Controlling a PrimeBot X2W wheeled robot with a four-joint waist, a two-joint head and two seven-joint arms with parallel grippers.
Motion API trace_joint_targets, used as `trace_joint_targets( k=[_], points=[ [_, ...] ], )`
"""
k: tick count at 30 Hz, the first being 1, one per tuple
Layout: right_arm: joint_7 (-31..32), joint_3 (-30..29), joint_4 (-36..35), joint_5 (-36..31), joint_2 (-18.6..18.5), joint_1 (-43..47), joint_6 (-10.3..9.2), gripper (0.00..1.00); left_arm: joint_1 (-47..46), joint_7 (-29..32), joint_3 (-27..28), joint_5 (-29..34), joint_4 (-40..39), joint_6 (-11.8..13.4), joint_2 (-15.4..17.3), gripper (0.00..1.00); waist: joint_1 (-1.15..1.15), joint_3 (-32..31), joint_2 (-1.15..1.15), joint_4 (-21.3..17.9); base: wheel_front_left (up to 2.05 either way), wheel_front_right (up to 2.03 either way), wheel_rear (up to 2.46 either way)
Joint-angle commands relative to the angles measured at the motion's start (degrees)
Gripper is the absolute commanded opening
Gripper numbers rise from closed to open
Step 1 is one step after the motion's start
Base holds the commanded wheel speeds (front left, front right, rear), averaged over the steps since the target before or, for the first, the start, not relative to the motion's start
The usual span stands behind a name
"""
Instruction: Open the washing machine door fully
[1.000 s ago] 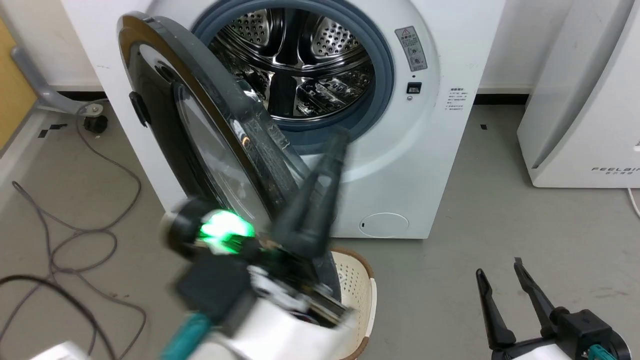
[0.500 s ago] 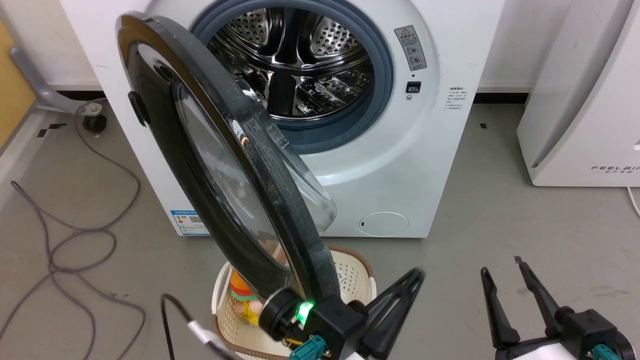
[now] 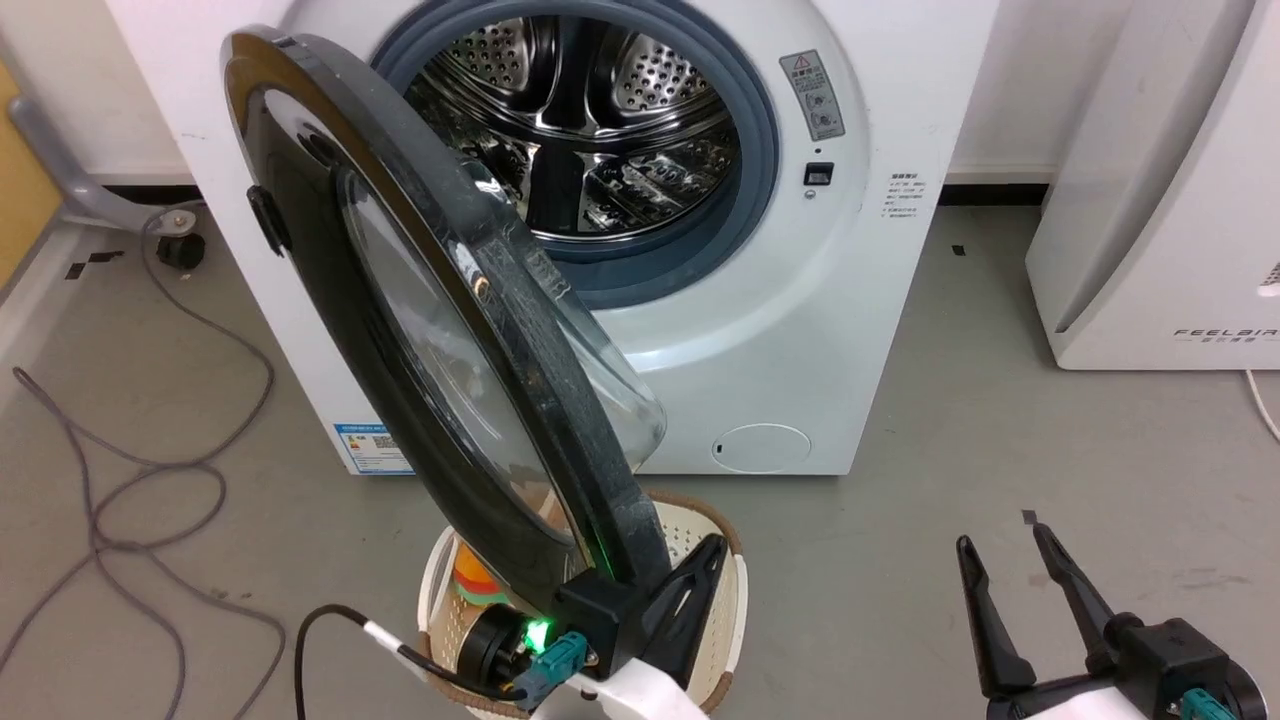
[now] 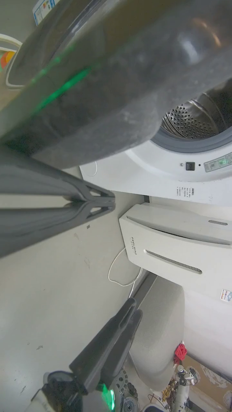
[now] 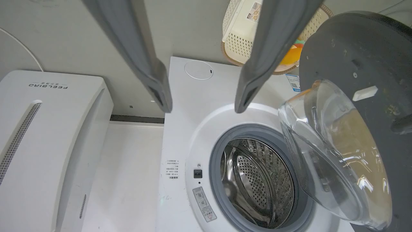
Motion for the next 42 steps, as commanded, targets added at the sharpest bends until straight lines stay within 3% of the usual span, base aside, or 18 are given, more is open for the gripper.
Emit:
trace_joint_targets(
  k=[1,19,31,36,42],
  points=[
    [-0.14,0.09,-0.08,0.33,0.24,0.42,0.05,1.0,-0.39,-0.98,0.59,-0.23,0.75,0.76,-0.17,0.0,-0.01,0.01,0.0,-0.02,0.0,0.0,0.0],
    [-0.58,-0.16,1.33,1.34,0.24,0.87,0.05,1.0,9.4,-5.19,3.31,-1.01,-2.49,6.44,2.38,0.0,-0.01,-1.12,0.0,1.85,0.0,0.0,0.0],
    [-0.49,-1.78,0.88,0.84,0.24,1.72,0.05,1.0,17.17,-10.21,6.95,-0.25,-9.86,11.27,5.3,0.0,-0.01,-1.29,0.0,7.48,0.0,0.0,0.0],
    [0.07,-2.58,-0.02,0.3,0.24,2.22,0.05,1.0,19.73,-12.76,9.95,-0.04,-12.97,13.5,6.62,0.0,-0.01,-1.39,0.0,11.06,0.0,0.0,0.0],
    [0.58,-2.35,-1.13,0.02,0.24,2.33,0.05,1.0,20.34,-13.89,15.61,-1.12,-13.29,15.54,8.68,0.0,-0.01,-1.52,0.0,12.71,0.0,0.0,0.0]
  ],
)
